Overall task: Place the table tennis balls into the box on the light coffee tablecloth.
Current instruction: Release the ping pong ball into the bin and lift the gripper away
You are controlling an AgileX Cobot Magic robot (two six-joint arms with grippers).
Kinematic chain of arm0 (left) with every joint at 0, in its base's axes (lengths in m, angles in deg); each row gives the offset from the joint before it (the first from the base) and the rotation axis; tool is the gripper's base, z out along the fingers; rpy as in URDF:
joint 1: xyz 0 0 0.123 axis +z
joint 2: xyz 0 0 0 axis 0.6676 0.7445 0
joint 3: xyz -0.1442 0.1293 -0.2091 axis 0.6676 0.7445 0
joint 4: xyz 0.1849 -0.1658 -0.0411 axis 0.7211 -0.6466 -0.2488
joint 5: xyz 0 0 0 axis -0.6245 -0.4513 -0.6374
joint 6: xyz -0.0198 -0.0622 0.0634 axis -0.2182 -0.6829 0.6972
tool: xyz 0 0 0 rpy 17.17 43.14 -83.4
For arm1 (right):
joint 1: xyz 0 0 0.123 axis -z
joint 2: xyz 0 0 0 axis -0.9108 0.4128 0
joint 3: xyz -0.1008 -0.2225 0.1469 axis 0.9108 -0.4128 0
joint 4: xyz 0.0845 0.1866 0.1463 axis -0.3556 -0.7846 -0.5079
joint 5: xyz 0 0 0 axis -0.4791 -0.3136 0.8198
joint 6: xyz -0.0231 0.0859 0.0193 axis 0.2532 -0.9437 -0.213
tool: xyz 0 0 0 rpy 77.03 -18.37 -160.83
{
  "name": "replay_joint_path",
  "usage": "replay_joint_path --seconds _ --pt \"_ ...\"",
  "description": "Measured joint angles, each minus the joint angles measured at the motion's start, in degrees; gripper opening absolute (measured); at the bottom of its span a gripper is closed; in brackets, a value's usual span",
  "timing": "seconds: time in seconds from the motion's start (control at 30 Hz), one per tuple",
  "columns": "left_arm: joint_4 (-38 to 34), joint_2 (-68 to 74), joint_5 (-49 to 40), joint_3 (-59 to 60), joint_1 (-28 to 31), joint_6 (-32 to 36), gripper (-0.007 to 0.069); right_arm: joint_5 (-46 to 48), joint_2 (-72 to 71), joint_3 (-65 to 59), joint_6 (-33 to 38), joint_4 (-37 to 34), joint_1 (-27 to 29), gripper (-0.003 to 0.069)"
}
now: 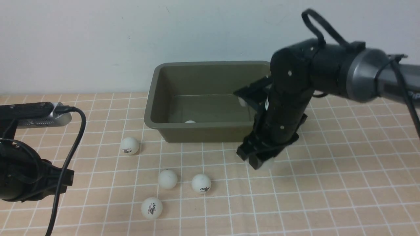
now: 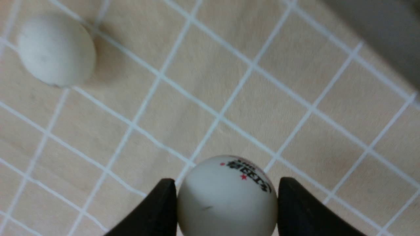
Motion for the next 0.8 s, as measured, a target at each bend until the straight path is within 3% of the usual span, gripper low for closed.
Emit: replay_joint_path --seconds 0.13,0.43,0.8 --pt "0.00 0.00 0.00 0.00 0.00 0.00 -0.0069 0.43 0.11 7.35 0.26 0.04 0.00 0.0358" --pt "0.00 0.00 0.00 0.00 0.00 0.00 -0.0069 -12.90 4.27 13.24 0.44 3.67 3.18 0.0358" --pt "0.00 0.00 0.00 0.00 0.00 0.17 -0.0069 -13.33 14.74 19.14 2.45 1.44 7.54 0.0382"
